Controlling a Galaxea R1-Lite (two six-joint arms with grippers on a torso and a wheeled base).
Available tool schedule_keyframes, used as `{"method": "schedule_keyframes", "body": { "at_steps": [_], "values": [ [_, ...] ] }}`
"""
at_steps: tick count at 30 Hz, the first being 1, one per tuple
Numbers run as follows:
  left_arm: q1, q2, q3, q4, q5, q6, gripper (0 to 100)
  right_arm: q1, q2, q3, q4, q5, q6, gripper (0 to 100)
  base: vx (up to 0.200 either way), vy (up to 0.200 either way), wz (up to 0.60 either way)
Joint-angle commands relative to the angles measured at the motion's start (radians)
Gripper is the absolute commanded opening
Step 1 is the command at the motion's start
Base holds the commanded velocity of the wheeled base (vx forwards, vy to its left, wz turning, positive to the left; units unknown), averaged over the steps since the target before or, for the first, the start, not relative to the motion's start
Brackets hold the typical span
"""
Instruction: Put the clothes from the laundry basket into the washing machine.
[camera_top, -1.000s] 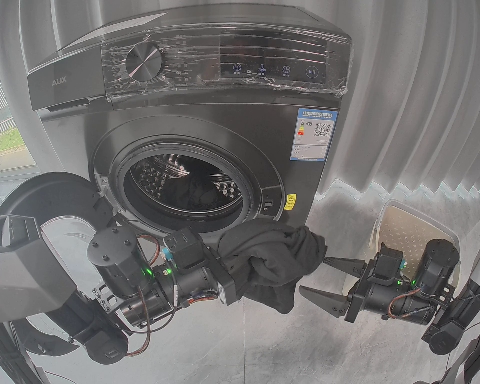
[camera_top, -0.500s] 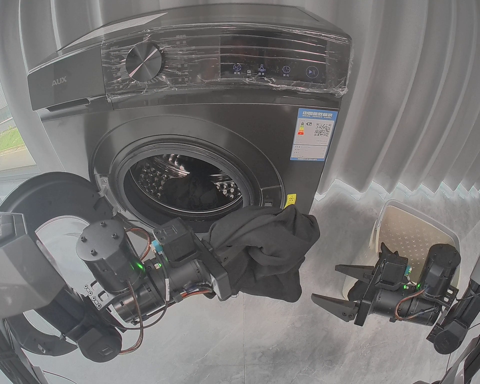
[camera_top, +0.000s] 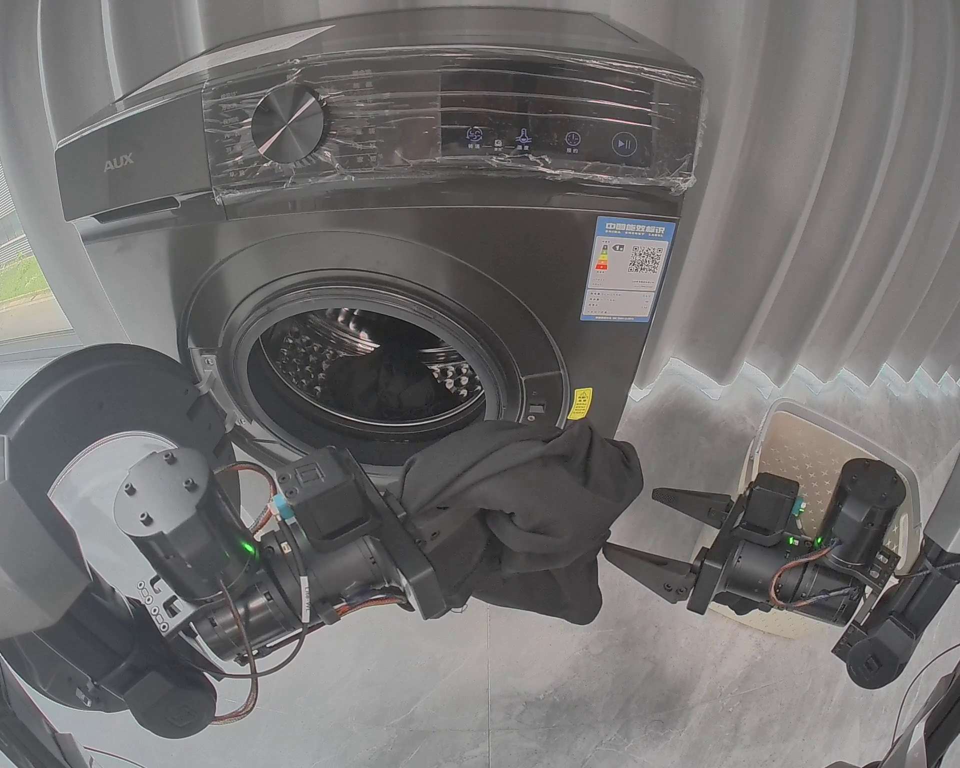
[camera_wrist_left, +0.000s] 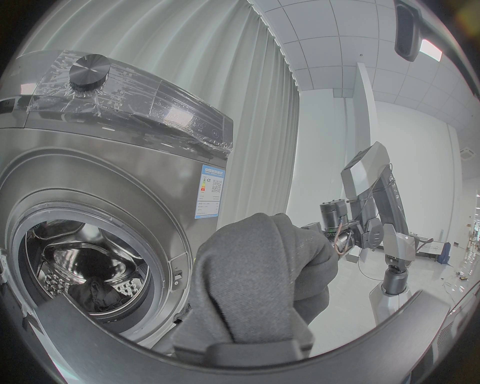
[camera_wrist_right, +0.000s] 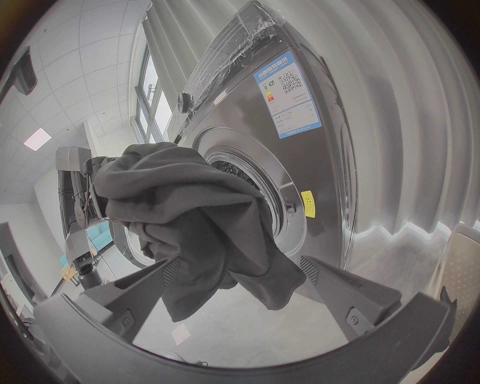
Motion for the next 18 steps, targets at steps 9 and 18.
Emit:
{"method": "schedule_keyframes", "body": {
  "at_steps": [9, 18],
  "values": [
    [-0.004, -0.027, 0.017, -0.001, -0.017, -0.007, 0, -0.046, 0.145, -0.220, 0.002, 0.240, -0.068, 100, 0.000, 0.000, 0.00],
    [-0.004, -0.026, 0.020, -0.001, -0.023, -0.007, 0, 0.015, 0.228, -0.346, -0.001, 0.277, -0.055, 100, 0.000, 0.000, 0.00]
  ]
}}
